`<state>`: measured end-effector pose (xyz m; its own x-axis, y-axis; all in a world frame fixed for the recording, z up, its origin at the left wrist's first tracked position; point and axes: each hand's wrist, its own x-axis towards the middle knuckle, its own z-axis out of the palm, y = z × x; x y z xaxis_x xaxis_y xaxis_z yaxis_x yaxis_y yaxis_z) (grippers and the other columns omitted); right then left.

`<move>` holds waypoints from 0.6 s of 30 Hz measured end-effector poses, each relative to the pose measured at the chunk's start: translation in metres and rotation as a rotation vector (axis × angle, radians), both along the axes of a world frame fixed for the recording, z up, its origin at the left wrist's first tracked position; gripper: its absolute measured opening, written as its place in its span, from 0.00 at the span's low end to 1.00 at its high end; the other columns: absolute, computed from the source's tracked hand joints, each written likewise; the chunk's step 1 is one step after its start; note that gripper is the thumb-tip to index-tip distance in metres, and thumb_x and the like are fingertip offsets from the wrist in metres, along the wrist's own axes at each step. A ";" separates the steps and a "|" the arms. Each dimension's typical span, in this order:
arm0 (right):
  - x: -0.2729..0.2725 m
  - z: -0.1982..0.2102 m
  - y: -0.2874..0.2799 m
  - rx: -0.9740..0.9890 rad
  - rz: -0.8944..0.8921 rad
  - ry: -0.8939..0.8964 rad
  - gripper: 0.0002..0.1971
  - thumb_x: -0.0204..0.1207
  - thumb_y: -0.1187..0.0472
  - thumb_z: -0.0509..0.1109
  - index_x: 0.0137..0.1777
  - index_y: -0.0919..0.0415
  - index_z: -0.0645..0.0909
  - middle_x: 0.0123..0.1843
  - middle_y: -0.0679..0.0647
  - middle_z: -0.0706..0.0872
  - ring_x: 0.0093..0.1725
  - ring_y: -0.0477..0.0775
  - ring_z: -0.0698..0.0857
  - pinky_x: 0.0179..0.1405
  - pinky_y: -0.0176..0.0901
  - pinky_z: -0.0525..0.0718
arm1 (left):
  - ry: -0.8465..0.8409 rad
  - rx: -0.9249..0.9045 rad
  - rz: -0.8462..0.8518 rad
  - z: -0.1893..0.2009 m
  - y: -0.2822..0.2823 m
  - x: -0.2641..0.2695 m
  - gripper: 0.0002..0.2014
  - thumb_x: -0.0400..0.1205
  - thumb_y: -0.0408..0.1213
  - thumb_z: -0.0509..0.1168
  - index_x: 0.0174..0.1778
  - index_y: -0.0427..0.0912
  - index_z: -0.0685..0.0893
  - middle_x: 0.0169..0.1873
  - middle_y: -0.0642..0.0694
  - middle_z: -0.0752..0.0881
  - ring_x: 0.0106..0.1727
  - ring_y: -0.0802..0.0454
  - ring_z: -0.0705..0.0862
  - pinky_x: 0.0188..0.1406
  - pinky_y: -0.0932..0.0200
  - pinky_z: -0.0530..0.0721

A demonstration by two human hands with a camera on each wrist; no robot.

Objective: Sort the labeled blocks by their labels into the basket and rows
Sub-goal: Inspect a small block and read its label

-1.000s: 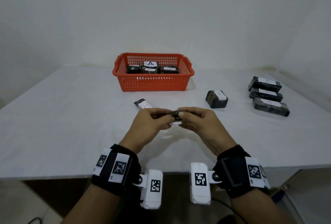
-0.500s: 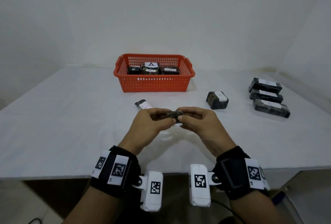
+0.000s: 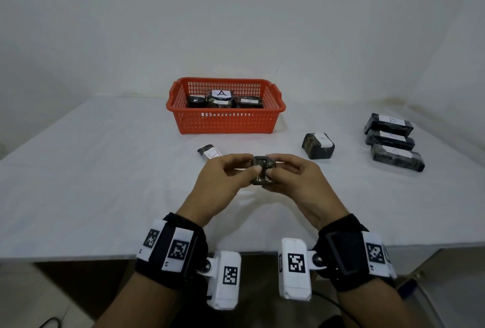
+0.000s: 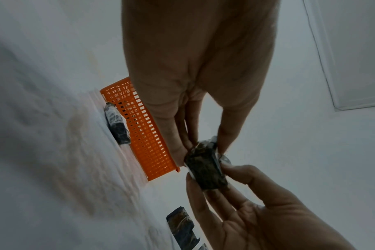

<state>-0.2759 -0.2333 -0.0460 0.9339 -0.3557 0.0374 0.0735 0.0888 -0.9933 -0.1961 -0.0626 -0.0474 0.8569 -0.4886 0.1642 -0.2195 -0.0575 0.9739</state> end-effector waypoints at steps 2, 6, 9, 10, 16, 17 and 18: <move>0.000 0.000 0.000 -0.003 0.015 -0.014 0.15 0.79 0.75 0.73 0.64 0.63 0.88 0.57 0.66 0.93 0.56 0.66 0.94 0.60 0.55 0.92 | -0.074 0.010 0.042 -0.001 0.000 0.001 0.15 0.80 0.34 0.78 0.63 0.45 0.92 0.51 0.53 0.95 0.53 0.59 0.93 0.62 0.58 0.90; -0.003 0.003 0.002 0.087 0.052 0.034 0.15 0.82 0.64 0.75 0.67 0.62 0.87 0.59 0.66 0.92 0.58 0.67 0.93 0.63 0.59 0.90 | -0.139 -0.036 0.060 -0.002 0.000 0.001 0.14 0.77 0.27 0.79 0.57 0.43 0.92 0.47 0.54 0.95 0.51 0.63 0.92 0.52 0.73 0.86; -0.003 0.003 0.001 0.073 0.045 0.051 0.13 0.84 0.62 0.72 0.64 0.68 0.88 0.59 0.67 0.92 0.58 0.67 0.93 0.59 0.53 0.92 | -0.170 -0.033 0.026 -0.001 0.000 0.000 0.15 0.77 0.24 0.78 0.57 0.43 0.92 0.50 0.54 0.94 0.54 0.62 0.91 0.54 0.74 0.84; -0.003 0.003 0.001 0.067 0.035 0.042 0.13 0.84 0.64 0.72 0.64 0.69 0.88 0.58 0.68 0.92 0.57 0.66 0.93 0.58 0.50 0.92 | -0.176 -0.025 0.011 -0.001 0.000 -0.001 0.16 0.77 0.24 0.78 0.58 0.44 0.92 0.51 0.54 0.94 0.56 0.61 0.91 0.56 0.73 0.85; -0.003 0.001 -0.002 0.013 -0.013 -0.048 0.14 0.80 0.69 0.76 0.65 0.65 0.87 0.57 0.63 0.94 0.58 0.61 0.93 0.64 0.51 0.90 | 0.002 -0.062 -0.041 -0.001 -0.003 -0.006 0.23 0.77 0.48 0.78 0.68 0.48 0.89 0.57 0.53 0.93 0.60 0.57 0.91 0.64 0.57 0.89; -0.002 0.001 -0.002 0.000 -0.012 -0.043 0.15 0.79 0.69 0.77 0.66 0.64 0.87 0.57 0.63 0.94 0.59 0.62 0.93 0.65 0.53 0.90 | 0.010 -0.073 -0.019 0.000 -0.004 -0.006 0.20 0.80 0.46 0.77 0.68 0.46 0.90 0.54 0.51 0.94 0.58 0.55 0.93 0.64 0.54 0.90; -0.002 0.000 -0.002 -0.003 -0.004 -0.036 0.16 0.79 0.69 0.77 0.66 0.64 0.87 0.58 0.63 0.93 0.59 0.62 0.93 0.67 0.55 0.89 | 0.008 -0.079 0.005 0.001 -0.004 -0.007 0.17 0.82 0.42 0.76 0.67 0.45 0.90 0.52 0.51 0.95 0.55 0.55 0.93 0.64 0.54 0.90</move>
<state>-0.2778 -0.2355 -0.0462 0.9306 -0.3591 0.0715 0.1091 0.0858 -0.9903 -0.2029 -0.0666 -0.0465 0.8605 -0.4703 0.1956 -0.2119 0.0188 0.9771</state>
